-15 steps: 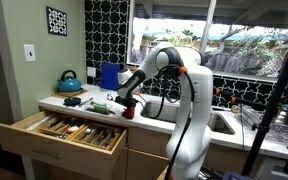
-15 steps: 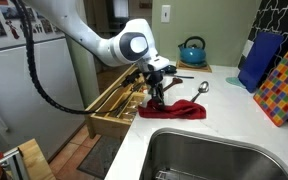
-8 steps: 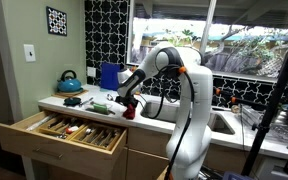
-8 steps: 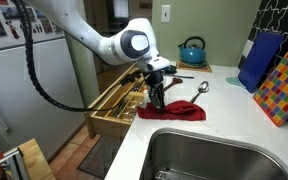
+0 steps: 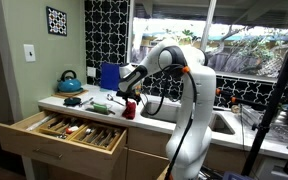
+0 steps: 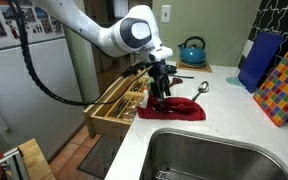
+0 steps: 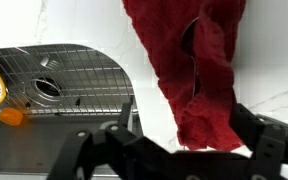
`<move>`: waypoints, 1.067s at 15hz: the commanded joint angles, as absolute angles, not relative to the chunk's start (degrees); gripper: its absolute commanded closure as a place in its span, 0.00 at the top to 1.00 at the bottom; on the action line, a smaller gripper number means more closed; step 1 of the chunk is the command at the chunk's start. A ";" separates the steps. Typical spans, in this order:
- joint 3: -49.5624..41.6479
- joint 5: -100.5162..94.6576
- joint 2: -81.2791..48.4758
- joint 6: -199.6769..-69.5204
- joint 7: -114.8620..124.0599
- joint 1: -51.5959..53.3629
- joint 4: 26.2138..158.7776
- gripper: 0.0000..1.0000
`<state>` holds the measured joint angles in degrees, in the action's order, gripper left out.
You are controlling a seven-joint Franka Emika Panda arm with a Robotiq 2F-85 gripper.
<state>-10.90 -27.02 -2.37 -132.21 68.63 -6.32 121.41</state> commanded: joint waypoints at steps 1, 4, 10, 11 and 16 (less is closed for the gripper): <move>-10.49 -26.83 -1.49 -130.57 68.51 -7.06 121.75 1.00; -10.45 -25.98 -1.16 -130.69 67.21 -7.25 122.16 1.00; -9.82 -26.64 0.30 -138.46 63.13 -7.16 122.82 1.00; -9.57 -25.85 -0.38 -139.21 61.72 -7.09 122.46 1.00; -8.44 -21.79 -4.14 -139.17 51.57 -6.74 121.25 1.00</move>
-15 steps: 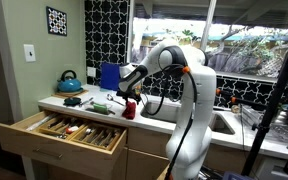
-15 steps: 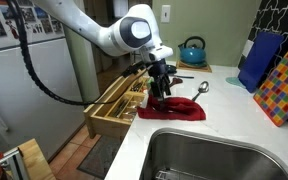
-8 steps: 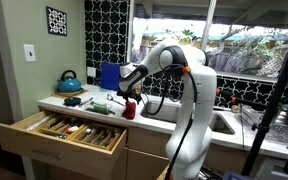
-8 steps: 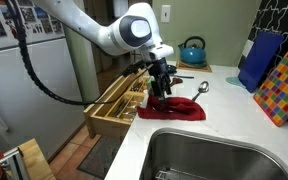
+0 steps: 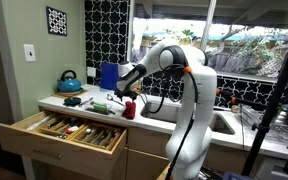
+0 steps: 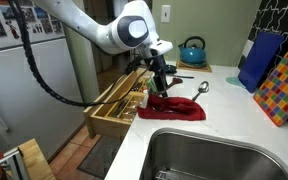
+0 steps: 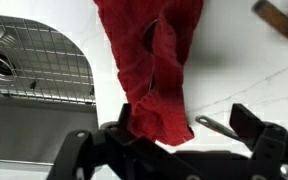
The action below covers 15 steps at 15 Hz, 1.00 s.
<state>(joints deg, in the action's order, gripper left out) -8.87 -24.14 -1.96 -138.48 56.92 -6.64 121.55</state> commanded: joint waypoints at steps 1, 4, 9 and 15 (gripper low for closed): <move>-8.38 -21.99 -4.65 -138.64 50.65 -6.62 121.00 1.00; -8.62 -21.82 -5.55 -136.48 47.80 -6.44 120.72 1.00; -9.66 -24.87 -4.06 -130.38 49.41 -6.42 121.34 1.00; -10.10 -27.40 -2.06 -120.81 49.70 -7.10 121.68 1.00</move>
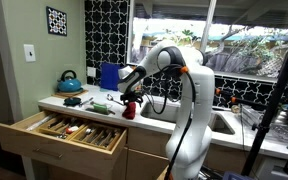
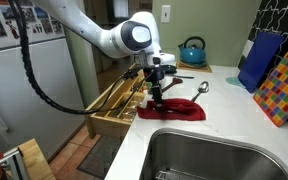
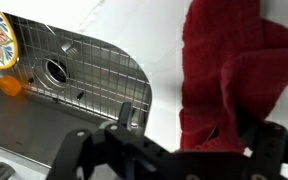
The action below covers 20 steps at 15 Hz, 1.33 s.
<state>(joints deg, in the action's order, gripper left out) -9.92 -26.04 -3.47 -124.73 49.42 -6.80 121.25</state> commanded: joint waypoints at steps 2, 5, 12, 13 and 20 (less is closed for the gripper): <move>-10.05 -27.23 -1.70 -119.27 49.51 -7.38 121.64 1.00; -9.99 -27.01 -1.39 -116.16 49.13 -7.61 121.64 1.00; -10.02 -26.84 -1.14 -114.51 50.10 -7.93 121.74 1.00; -10.06 -27.05 -0.25 -117.04 50.69 -8.00 122.15 1.00; -10.13 -22.90 0.01 -132.72 53.24 -9.10 122.33 1.00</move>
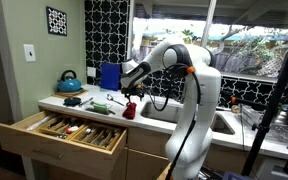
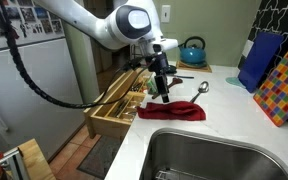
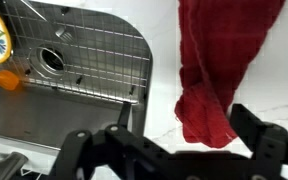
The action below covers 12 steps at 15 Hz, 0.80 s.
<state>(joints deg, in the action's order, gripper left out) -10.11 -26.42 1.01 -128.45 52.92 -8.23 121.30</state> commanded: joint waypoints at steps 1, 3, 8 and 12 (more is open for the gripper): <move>-10.23 -21.31 -0.61 -133.86 52.33 -9.27 122.53 1.00; -10.48 -20.58 -1.94 -135.59 51.48 -9.60 122.53 1.00; -10.82 -18.26 -6.25 -138.93 47.96 -9.48 121.96 1.00; -11.25 -16.30 -8.89 -143.16 44.39 -9.41 121.96 1.00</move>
